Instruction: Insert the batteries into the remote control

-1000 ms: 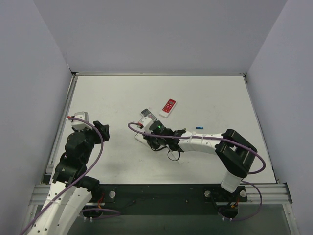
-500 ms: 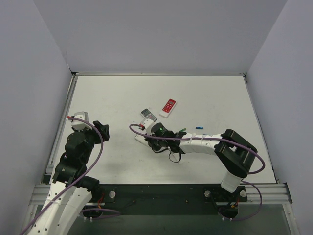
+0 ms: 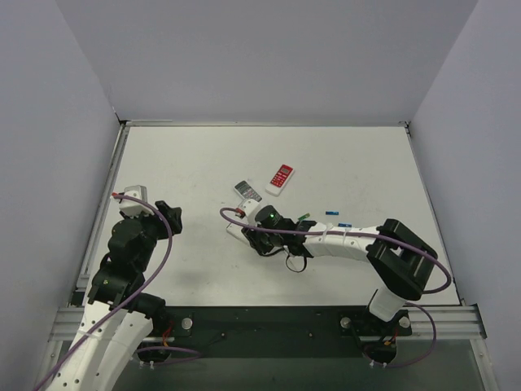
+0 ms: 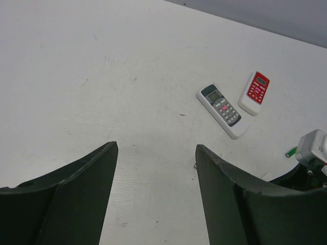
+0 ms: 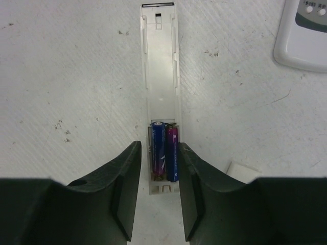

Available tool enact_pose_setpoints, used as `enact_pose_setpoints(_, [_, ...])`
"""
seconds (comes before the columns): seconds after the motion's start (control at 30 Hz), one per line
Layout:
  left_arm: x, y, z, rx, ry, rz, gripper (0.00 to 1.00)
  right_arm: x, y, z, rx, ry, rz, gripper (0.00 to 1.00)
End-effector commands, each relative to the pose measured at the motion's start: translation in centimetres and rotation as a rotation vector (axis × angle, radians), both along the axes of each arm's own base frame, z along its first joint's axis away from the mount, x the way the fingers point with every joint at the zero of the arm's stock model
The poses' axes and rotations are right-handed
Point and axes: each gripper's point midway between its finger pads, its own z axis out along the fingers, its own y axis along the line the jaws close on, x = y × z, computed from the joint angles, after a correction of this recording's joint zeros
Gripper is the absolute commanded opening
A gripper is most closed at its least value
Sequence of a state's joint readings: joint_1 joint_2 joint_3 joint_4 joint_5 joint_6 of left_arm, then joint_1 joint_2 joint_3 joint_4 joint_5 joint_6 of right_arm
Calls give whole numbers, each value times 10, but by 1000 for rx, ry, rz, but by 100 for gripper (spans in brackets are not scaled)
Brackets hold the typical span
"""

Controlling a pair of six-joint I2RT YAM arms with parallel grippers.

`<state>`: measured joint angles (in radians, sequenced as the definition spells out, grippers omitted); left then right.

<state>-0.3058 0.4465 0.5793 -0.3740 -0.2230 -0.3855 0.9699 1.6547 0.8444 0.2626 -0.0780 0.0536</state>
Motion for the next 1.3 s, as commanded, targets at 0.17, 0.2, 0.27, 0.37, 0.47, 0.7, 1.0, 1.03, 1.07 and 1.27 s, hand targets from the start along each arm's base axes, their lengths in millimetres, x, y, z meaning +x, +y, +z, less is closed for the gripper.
enact_pose_setpoints(0.17, [5, -5, 8, -26, -32, -16, 73, 1, 5, 60, 58, -18, -26, 34])
enact_pose_setpoints(0.2, [6, -6, 6, -28, -27, -21, 73, 1, 6, 62, 61, -15, -29, 33])
enact_pose_setpoints(0.27, [6, -7, 5, -26, -20, -27, 73, 3, 9, 65, 43, 7, -40, 30])
enact_pose_setpoints(0.37, [7, -10, 3, -31, -9, -38, 72, 3, 14, 60, 8, 48, -42, 24])
enact_pose_setpoints(0.47, [8, -15, -5, -52, 21, -49, 73, 6, 18, 53, -20, 79, -51, 21])
enact_pose_setpoints(0.7, [19, -31, -47, -200, 210, -8, 73, 10, 19, 31, -80, 109, -69, 17])
enact_pose_setpoints(1.0, [44, -75, -91, -341, 312, -82, 73, 11, 14, 17, -119, 123, -78, 13])
enact_pose_setpoints(1.03, [47, -79, -92, -344, 308, -91, 73, 10, 13, 16, -119, 123, -78, 13])
enact_pose_setpoints(1.07, [45, -85, -105, -333, 353, -96, 73, 11, 12, 16, -121, 122, -79, 12])
enact_pose_setpoints(1.27, [55, -110, -125, -304, 378, -130, 73, 14, 14, 19, -105, 115, -82, 12])
